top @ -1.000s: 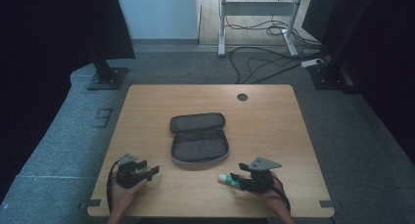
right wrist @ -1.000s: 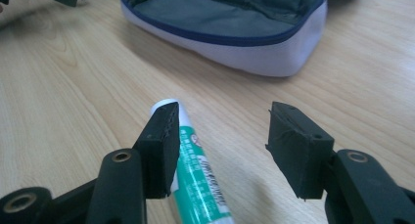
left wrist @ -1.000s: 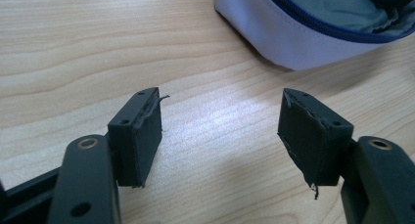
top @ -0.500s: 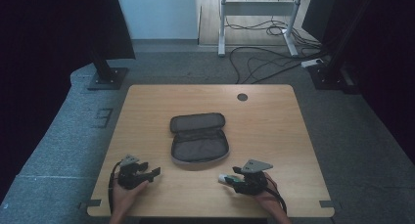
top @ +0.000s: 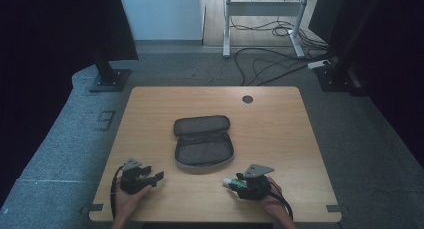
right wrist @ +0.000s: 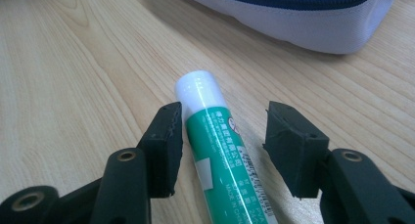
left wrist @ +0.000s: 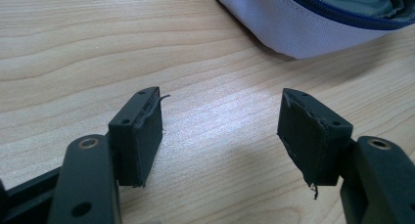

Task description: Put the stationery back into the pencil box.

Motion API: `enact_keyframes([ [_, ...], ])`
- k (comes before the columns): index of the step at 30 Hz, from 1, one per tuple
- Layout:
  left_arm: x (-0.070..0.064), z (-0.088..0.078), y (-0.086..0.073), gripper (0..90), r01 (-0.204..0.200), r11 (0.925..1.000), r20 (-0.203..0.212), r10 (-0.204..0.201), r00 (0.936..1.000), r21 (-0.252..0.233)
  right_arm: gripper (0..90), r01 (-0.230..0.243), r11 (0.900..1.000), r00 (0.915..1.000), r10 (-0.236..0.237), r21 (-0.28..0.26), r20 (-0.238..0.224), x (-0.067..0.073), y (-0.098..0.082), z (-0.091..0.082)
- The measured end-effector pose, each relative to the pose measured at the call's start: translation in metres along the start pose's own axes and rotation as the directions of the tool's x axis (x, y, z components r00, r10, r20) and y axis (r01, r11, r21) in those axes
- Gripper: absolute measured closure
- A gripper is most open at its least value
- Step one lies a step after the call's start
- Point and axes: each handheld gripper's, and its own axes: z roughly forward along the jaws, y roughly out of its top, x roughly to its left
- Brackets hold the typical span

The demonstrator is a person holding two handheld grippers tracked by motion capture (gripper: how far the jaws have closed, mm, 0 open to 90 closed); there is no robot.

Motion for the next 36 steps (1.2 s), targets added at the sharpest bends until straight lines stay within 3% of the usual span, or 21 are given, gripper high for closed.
enact_keyframes([
  [11, 0.000, 0.000, 0.000, 33.5, 0.001, 1.0000, 0.000, -0.001, 1.0000, -0.002, 63.8, 0.021, 0.999, 0.9997, -0.021, 0.035, 0.016, 0.000, -0.001, 0.003],
  [27, -0.001, 0.001, -0.002, 33.5, -0.009, 0.9999, -0.003, 0.009, 1.0000, -0.014, 64.7, 0.002, 0.999, 0.9999, -0.002, 0.041, 0.015, -0.004, 0.000, 0.001],
  [36, -0.001, 0.001, -0.001, 33.7, -0.007, 0.9999, -0.006, 0.007, 1.0000, -0.015, 64.7, -0.038, 0.999, 0.9989, 0.038, -0.012, 0.027, -0.007, 0.003, -0.008],
])
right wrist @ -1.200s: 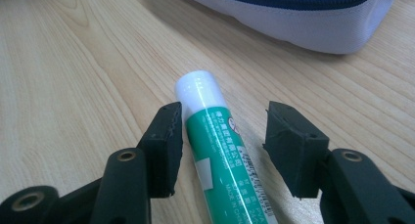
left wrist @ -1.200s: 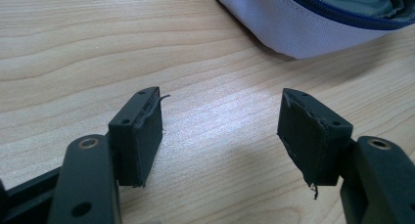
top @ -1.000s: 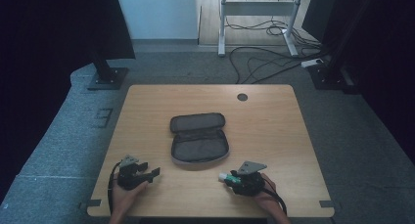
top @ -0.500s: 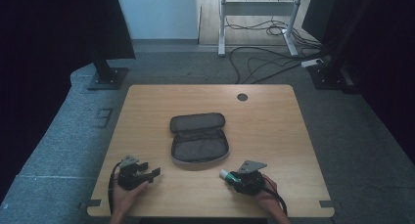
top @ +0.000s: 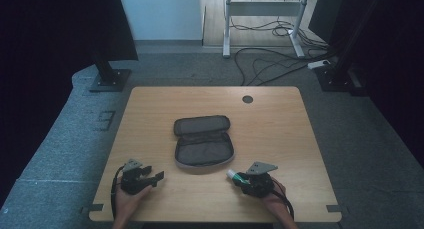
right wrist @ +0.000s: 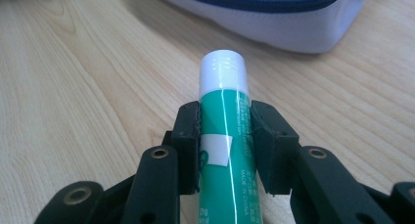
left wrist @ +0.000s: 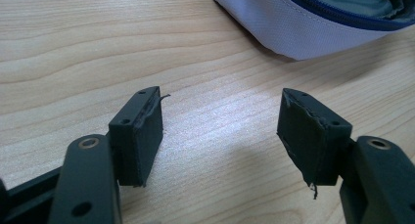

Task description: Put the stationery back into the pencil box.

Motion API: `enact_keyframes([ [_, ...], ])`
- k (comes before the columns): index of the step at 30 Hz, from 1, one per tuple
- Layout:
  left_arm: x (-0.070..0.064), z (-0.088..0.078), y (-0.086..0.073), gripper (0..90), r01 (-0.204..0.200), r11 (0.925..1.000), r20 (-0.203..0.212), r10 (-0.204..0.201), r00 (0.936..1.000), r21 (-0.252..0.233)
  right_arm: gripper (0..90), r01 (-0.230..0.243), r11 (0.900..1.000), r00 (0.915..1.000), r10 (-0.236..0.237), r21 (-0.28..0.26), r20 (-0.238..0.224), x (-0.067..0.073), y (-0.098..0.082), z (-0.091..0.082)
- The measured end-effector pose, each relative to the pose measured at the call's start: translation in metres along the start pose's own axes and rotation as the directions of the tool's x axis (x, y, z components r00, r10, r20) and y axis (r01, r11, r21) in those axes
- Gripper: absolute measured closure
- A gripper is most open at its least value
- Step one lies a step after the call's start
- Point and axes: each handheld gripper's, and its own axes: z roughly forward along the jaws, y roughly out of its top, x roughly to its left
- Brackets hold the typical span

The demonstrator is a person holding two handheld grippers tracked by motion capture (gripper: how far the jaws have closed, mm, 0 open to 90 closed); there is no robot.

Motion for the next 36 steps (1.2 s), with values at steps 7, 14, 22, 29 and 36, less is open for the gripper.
enact_keyframes([
  [7, -0.006, 0.002, 0.001, 34.0, -0.010, 1.0000, -0.040, 0.010, 0.9992, 0.002, 64.7, -0.006, 1.000, 1.0000, 0.006, -0.029, 0.007, -0.001, 0.004, -0.003],
  [14, -0.006, 0.004, 0.001, 33.9, -0.006, 1.0000, -0.038, 0.006, 0.9993, 0.001, 64.7, -0.016, 0.998, 0.9998, 0.017, -0.063, 0.012, -0.002, 0.011, -0.008],
  [22, -0.006, 0.004, 0.002, 34.0, 0.003, 1.0000, -0.035, -0.003, 0.9994, -0.002, 64.7, -0.009, 0.995, 0.9999, 0.010, -0.097, 0.010, -0.001, 0.024, -0.010],
  [29, -0.006, 0.004, 0.002, 34.0, 0.005, 1.0000, -0.034, -0.005, 0.9994, -0.002, 64.8, 0.009, 0.993, 0.9999, -0.007, -0.116, 0.016, 0.003, 0.036, -0.007],
  [36, -0.007, 0.004, 0.002, 34.0, 0.003, 1.0000, -0.039, -0.003, 0.9992, -0.002, 64.7, 0.016, 0.991, 0.9997, -0.014, -0.131, 0.018, 0.006, 0.045, -0.004],
])
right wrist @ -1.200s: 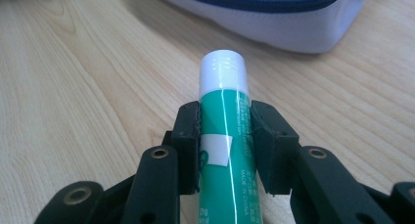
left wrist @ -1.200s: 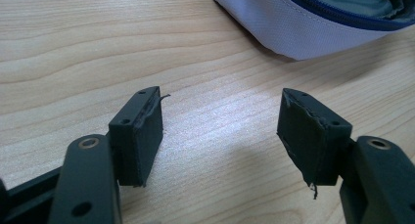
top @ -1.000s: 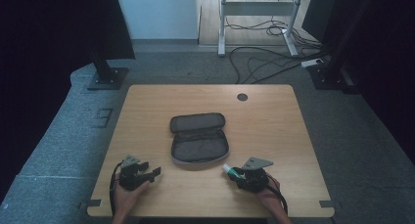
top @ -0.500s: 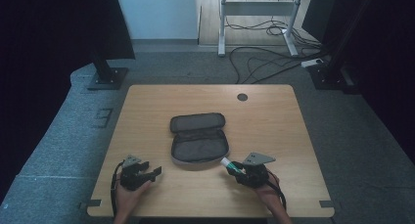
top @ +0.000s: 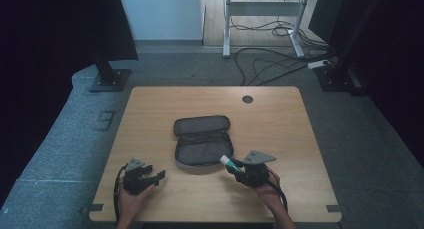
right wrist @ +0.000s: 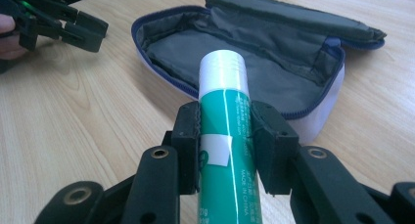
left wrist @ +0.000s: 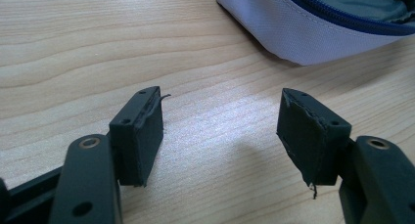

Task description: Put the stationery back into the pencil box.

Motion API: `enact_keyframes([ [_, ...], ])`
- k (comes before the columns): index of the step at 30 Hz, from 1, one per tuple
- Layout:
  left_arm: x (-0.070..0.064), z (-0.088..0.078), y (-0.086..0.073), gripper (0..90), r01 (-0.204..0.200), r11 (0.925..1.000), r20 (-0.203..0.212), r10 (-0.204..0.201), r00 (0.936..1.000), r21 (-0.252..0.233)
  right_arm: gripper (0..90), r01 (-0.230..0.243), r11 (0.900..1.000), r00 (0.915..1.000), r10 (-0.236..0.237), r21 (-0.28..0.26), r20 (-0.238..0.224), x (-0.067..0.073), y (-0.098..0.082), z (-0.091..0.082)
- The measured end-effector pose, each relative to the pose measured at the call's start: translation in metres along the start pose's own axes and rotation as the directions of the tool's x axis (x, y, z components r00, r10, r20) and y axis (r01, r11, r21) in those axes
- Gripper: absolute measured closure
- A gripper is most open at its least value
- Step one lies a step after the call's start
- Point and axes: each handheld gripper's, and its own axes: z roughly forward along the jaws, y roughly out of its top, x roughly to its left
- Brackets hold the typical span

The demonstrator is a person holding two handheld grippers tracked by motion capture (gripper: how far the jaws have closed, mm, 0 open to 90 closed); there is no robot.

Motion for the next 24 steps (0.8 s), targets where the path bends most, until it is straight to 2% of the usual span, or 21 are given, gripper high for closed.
enact_keyframes([
  [8, 0.003, -0.001, 0.000, 34.0, 0.014, 0.9999, 0.017, -0.014, 0.9998, -0.004, 64.7, 0.010, 1.000, 0.9999, -0.010, -0.006, 0.008, 0.001, 0.008, 0.007],
  [13, -0.001, 0.000, 0.000, 33.9, -0.004, 1.0000, -0.002, 0.004, 1.0000, 0.000, 64.7, 0.016, 1.000, 0.9999, -0.016, -0.010, 0.003, 0.001, 0.014, 0.012],
  [24, -0.001, 0.001, 0.000, 33.9, -0.009, 1.0000, -0.005, 0.009, 0.9999, 0.002, 64.7, 0.017, 0.999, 0.9998, -0.017, -0.038, -0.002, 0.001, 0.035, 0.022],
])
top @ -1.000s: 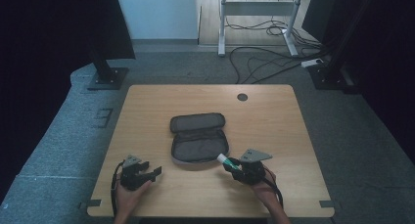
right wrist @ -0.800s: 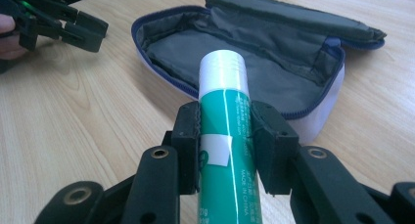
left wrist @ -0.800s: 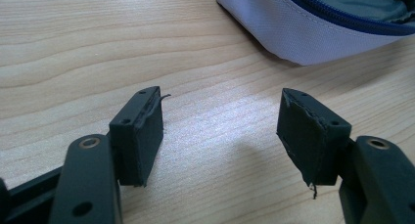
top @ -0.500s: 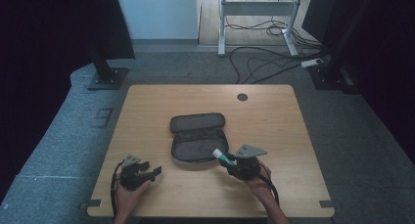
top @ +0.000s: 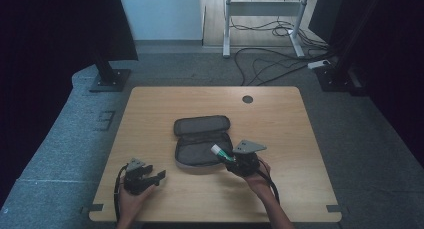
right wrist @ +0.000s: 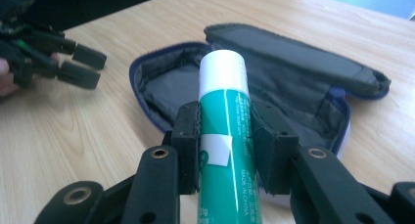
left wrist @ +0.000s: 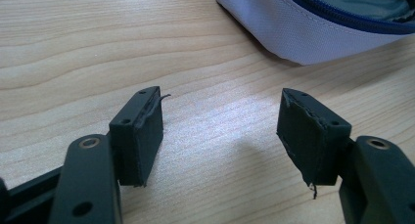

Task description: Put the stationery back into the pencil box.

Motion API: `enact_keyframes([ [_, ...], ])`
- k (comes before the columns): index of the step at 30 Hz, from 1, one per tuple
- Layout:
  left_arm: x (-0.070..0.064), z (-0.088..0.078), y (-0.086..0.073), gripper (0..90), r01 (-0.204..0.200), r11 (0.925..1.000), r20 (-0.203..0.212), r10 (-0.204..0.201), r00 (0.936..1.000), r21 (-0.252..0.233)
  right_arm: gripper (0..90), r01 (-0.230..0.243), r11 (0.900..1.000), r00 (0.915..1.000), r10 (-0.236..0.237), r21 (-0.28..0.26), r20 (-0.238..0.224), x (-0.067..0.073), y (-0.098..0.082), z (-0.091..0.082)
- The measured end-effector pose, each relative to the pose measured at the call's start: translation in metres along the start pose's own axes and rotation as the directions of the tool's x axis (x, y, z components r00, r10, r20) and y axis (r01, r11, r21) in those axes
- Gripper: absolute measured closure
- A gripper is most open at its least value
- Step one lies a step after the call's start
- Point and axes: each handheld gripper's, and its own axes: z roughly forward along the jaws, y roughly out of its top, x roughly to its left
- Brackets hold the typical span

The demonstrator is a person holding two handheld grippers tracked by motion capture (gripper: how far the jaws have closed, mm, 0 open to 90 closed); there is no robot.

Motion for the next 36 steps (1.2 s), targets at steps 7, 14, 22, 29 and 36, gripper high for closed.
enact_keyframes([
  [7, 0.000, 0.000, 0.000, 34.0, 0.007, 1.0000, 0.005, -0.007, 1.0000, -0.003, 64.7, -0.001, 1.000, 1.0000, 0.001, -0.011, -0.007, 0.000, 0.008, 0.009],
  [14, 0.001, 0.000, 0.000, 34.0, 0.008, 1.0000, 0.006, -0.008, 0.9999, 0.000, 64.7, -0.002, 1.000, 0.9999, 0.002, 0.001, -0.010, -0.004, 0.007, 0.015],
  [22, -0.002, 0.001, 0.000, 33.9, -0.010, 0.9999, -0.013, 0.010, 0.9999, 0.003, 64.7, 0.018, 1.000, 0.9996, -0.018, 0.015, -0.022, -0.002, 0.008, 0.028],
  [29, -0.001, 0.000, 0.000, 33.9, -0.009, 1.0000, -0.008, 0.009, 0.9999, 0.002, 64.7, 0.019, 0.999, 0.9995, -0.018, 0.026, -0.024, -0.001, 0.011, 0.039],
  [36, -0.001, 0.000, 0.000, 33.9, -0.006, 1.0000, -0.007, 0.006, 1.0000, 0.003, 64.7, 0.017, 1.000, 0.9995, -0.017, 0.021, -0.025, -0.002, 0.016, 0.046],
])
